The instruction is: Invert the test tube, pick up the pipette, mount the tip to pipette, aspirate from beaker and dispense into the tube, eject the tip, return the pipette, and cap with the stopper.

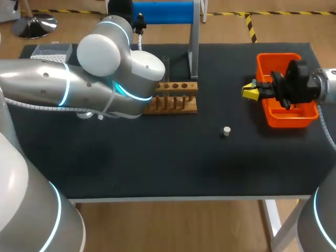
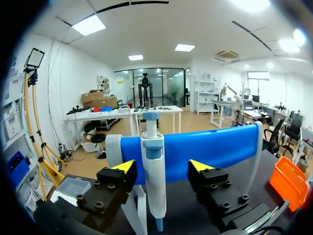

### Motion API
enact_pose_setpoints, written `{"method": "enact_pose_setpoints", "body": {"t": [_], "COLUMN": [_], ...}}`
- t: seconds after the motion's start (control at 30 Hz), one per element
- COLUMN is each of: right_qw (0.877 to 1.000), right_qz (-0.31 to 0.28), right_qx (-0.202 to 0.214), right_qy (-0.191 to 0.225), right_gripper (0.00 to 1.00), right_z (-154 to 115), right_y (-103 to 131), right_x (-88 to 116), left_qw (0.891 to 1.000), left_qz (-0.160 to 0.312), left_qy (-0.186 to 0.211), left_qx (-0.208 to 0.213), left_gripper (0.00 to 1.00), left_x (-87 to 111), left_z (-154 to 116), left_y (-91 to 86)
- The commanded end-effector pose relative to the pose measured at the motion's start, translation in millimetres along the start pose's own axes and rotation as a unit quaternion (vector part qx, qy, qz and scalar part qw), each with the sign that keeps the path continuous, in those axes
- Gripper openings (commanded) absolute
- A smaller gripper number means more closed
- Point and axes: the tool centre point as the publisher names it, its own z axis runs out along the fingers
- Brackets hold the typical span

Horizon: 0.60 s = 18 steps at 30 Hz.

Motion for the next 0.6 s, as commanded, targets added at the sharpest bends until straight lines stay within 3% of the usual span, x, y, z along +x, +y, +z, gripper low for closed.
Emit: {"method": "enact_pose_setpoints", "body": {"t": [0.03, 0.6], "right_qw": [1.000, 1.000], "right_qz": [0.000, 0.000], "right_qx": [0.001, 0.001], "right_qy": [0.000, 0.000], "right_gripper": [0.00, 0.00], "right_z": [-0.6, -0.6], "right_y": [0.5, 0.5], "right_x": [1.0, 1.0], "left_qw": [1.000, 1.000], "left_qz": [-0.001, -0.009], "left_qy": [-0.005, -0.016], "left_qx": [0.001, 0.001], "left_gripper": [0.46, 0.43], "left_x": [3.0, -3.3], "left_z": [5.6, 16.0], "left_y": [1.1, 3.4]}}
